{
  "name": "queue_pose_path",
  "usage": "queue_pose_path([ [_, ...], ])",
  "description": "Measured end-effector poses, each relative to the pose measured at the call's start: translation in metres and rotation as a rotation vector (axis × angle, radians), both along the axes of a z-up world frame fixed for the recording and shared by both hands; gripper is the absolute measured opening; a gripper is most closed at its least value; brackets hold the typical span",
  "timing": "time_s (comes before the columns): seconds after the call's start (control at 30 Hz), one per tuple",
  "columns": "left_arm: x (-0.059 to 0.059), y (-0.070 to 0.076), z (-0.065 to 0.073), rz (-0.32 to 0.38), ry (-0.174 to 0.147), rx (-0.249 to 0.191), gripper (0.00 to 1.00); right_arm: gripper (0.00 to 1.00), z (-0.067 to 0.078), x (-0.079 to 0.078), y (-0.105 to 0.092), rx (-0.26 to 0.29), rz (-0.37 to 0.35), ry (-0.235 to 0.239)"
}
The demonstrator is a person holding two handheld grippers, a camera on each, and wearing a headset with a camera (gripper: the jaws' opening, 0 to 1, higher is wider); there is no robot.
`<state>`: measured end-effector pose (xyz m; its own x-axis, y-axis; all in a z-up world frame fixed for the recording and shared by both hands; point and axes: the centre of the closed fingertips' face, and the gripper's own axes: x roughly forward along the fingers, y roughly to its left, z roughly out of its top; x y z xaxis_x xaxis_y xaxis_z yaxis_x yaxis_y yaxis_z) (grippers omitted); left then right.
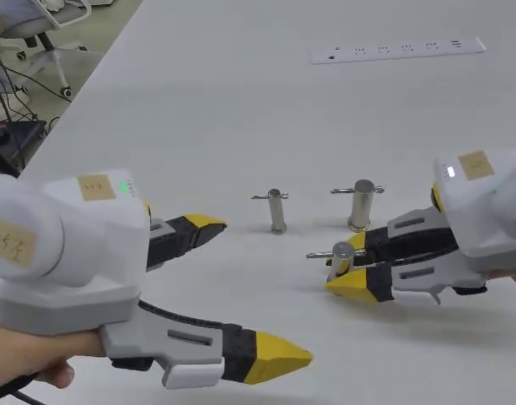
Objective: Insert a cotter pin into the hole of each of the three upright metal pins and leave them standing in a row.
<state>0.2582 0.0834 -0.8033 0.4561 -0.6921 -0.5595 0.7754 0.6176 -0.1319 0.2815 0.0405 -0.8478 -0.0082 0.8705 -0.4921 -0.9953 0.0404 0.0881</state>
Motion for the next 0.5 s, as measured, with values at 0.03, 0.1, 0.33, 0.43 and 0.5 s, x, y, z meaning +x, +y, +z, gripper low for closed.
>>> queue_pose_path([
  [0.03, 0.0, 0.0, 0.0, 0.004, 0.002, -0.003, 0.93, 0.15, 0.0, 0.0, 0.0, 0.003, 0.004, -0.005],
  [0.1, 0.0, 0.001, 0.0, 0.012, 0.005, -0.008, 0.92, 0.14, 0.0, 0.001, 0.0, 0.007, 0.008, -0.02],
  [0.33, 0.002, 0.004, 0.001, 0.031, -0.01, 0.001, 0.98, 0.13, 0.0, 0.003, -0.006, -0.004, 0.015, -0.025],
  [0.43, 0.003, 0.007, 0.002, 0.042, -0.016, 0.004, 0.99, 0.13, 0.006, 0.006, -0.014, -0.001, 0.003, -0.025],
  [0.5, 0.004, 0.008, 0.002, 0.045, -0.018, 0.006, 0.99, 0.13, 0.013, 0.01, -0.02, 0.015, -0.014, -0.024],
])
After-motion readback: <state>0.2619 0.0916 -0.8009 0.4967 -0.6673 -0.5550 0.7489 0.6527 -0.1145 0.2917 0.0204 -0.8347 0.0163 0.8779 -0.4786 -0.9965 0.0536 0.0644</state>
